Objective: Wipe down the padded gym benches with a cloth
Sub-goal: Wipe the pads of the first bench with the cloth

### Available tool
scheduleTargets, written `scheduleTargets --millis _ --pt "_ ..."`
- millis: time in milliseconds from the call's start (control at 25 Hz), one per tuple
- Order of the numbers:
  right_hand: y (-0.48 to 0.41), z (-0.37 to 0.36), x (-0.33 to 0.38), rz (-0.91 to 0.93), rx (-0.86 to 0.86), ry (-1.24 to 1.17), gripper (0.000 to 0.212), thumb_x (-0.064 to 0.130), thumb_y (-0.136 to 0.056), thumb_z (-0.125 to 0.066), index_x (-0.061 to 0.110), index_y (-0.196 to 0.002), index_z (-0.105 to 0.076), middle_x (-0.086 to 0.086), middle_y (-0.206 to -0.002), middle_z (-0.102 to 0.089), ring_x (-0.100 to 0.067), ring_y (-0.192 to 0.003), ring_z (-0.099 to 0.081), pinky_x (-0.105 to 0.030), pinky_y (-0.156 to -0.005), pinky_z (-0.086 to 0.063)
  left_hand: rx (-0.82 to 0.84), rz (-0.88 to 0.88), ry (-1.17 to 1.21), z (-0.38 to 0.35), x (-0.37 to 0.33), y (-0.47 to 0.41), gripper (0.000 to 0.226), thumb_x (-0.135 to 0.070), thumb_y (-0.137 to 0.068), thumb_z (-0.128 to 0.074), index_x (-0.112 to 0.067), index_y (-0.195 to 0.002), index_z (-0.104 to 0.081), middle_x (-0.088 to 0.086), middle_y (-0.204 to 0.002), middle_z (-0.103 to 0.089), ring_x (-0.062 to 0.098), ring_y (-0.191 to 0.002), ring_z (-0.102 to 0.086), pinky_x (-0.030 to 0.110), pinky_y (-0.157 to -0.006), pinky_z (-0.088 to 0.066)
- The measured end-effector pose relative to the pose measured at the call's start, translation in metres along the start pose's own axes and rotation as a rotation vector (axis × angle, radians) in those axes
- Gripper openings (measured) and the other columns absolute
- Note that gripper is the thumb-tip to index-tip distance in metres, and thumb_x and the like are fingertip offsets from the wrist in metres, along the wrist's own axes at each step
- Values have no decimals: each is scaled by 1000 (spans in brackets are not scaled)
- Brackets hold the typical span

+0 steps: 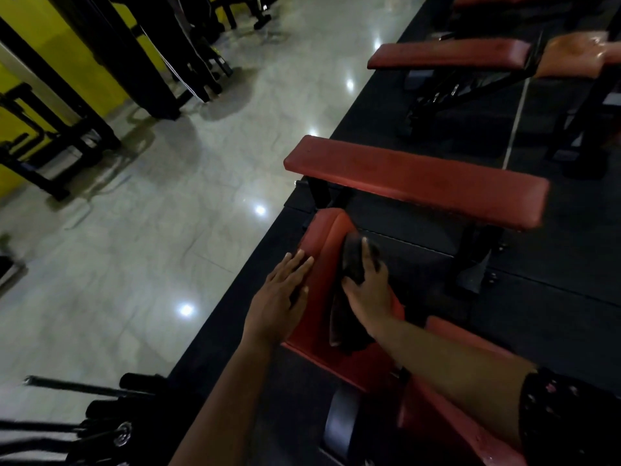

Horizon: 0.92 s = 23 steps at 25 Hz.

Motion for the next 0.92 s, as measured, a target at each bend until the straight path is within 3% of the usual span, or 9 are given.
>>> scheduleTargets --millis 80,160,240,320,400,520,720,840,920 --pt "43 -11 -6 118 49 63 96 20 -87 -67 41 -148 4 -16 -156 -13 -31 -131 -42 -21 -104 -28 -10 -5 -12 0 0 0 55 -49 -93 -30 -42 -148 -32 -21 -158 -23 1 -149 -12 29 -107 -31" --pt "80 -20 -22 274 123 134 106 22 -85 -69 47 -147 14 -12 -160 -4 -27 -136 -37 -19 -108 -26 -9 6 -17 0 -1 0 57 -51 -93 -29 -41 -149 -34 -19 -159 -24 2 -149 -12 32 -107 -32" --pt "109 -26 -49 479 184 230 104 30 -83 -68 49 -150 9 -7 -161 -2 -26 -144 -25 -26 -113 -27 29 19 -23 0 -1 0 59 -54 -92 -31 -42 -149 -33 -18 -160 -23 3 -149 -11 35 -106 -35" --pt "129 -26 -75 588 298 345 88 40 -80 -58 56 -148 -4 -1 -160 -1 -28 -144 -29 -34 -109 -38 88 39 -20 5 -2 -4 59 -49 -93 -46 -43 -150 -31 -17 -161 -21 7 -150 -11 41 -109 -38" --pt "137 -20 -90 578 350 356 79 43 -78 -50 64 -143 -11 5 -158 -3 -25 -142 -34 -29 -107 -39 129 16 -88 12 -6 -12 62 -39 -94 -54 -39 -151 -31 -13 -160 -23 12 -150 -13 49 -113 -34" --pt "123 -12 -85 553 198 255 78 38 -82 -56 56 -147 -17 2 -158 -17 -14 -142 -30 -17 -111 -25 162 -83 -270 15 -24 -35 64 -38 -97 -49 -30 -155 -24 -9 -163 -18 13 -151 -6 50 -120 -21" --pt "99 -11 -85 538 206 254 75 52 -88 -53 57 -147 -7 5 -157 -18 -8 -141 -21 -23 -112 -27 287 -120 -304 -6 -41 -66 66 -36 -99 -50 -30 -156 -17 -10 -164 -12 13 -151 3 48 -122 -8" --pt "62 -3 -75 386 143 118 66 47 -91 -53 41 -148 -21 3 -154 -27 -16 -140 -30 -5 -109 -9 177 -149 -359 -12 -37 -66 60 -27 -98 -48 -31 -154 -28 -12 -162 -20 14 -151 -4 46 -122 -12" --pt "26 3 -66 333 9 94 61 35 -92 -60 29 -148 -35 -5 -147 -42 -21 -130 -44 2 -100 -12 136 -171 -399 -15 -38 -66 57 -23 -96 -48 -30 -151 -35 -11 -161 -24 16 -151 -8 46 -122 -14"
Point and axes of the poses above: each hand's wrist, its own y-axis away from the middle knuckle, its own z-axis out of the back of the hand, x = y × z, the point moved 1 cm from there along -y, towards the middle knuckle
